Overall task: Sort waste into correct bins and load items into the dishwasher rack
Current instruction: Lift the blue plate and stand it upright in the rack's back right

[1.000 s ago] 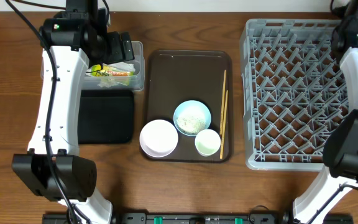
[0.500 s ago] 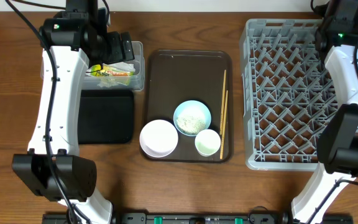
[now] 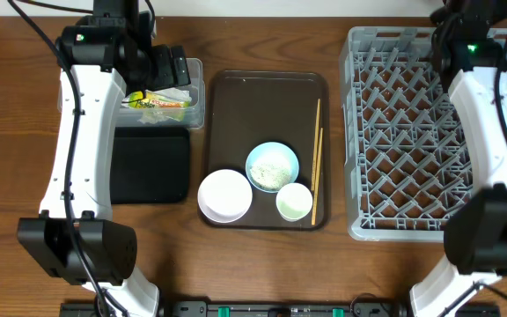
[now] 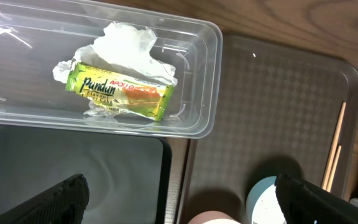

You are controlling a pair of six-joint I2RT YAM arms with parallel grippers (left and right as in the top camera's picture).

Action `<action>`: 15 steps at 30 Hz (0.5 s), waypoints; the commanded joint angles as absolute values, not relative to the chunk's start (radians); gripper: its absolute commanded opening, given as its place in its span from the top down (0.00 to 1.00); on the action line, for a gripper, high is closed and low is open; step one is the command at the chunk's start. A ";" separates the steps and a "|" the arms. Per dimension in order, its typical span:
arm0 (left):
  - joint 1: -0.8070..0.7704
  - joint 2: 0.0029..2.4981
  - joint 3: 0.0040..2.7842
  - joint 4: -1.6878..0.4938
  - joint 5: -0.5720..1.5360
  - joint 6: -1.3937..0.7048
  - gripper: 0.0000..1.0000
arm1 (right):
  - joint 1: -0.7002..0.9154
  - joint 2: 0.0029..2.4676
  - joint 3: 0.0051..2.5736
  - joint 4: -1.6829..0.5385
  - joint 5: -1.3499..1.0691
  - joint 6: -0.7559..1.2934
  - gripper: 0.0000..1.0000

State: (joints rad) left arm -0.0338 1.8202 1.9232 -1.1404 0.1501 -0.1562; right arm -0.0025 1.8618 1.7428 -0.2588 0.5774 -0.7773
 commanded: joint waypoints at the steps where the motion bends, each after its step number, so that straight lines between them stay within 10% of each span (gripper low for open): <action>1: -0.032 1.812 1.932 -1.140 0.138 -0.150 0.02 | 0.038 1.806 1.747 -0.356 0.428 -0.556 0.01; 15: -0.032 1.812 1.932 -1.140 0.138 -0.150 0.02 | 0.184 1.779 1.746 -0.828 -0.581 -0.231 0.01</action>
